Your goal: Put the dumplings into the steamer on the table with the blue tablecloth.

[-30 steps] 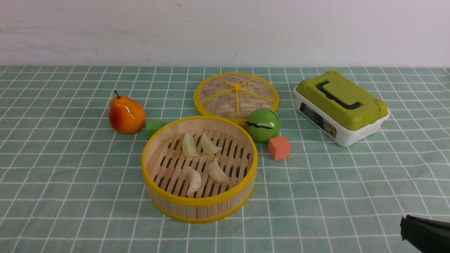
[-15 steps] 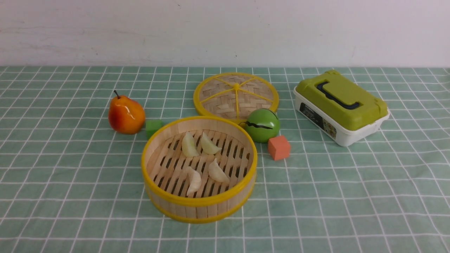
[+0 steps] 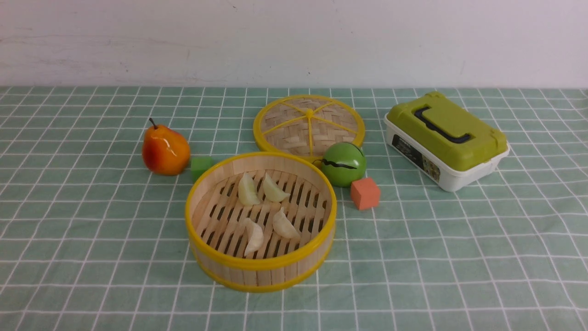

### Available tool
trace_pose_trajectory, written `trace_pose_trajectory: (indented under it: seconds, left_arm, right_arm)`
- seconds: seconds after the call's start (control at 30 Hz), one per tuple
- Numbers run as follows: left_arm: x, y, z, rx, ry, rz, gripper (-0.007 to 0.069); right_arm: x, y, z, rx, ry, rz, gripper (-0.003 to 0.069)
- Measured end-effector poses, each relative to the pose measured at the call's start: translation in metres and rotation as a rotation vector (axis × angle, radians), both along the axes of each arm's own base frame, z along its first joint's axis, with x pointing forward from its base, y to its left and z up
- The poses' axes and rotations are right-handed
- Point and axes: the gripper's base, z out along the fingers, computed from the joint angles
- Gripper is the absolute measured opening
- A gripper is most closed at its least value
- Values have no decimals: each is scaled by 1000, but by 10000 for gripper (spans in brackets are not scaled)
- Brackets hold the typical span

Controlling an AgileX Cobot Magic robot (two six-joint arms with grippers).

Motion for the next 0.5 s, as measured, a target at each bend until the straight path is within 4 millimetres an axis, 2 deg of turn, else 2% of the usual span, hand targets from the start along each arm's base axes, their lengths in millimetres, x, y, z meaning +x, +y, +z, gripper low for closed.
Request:
trace_pose_trajectory:
  seconds: [0.5]
  left_arm:
    - [0,0,0,0,0,0,108]
  right_arm:
    - [-2,2,-1,-6,38,23,6]
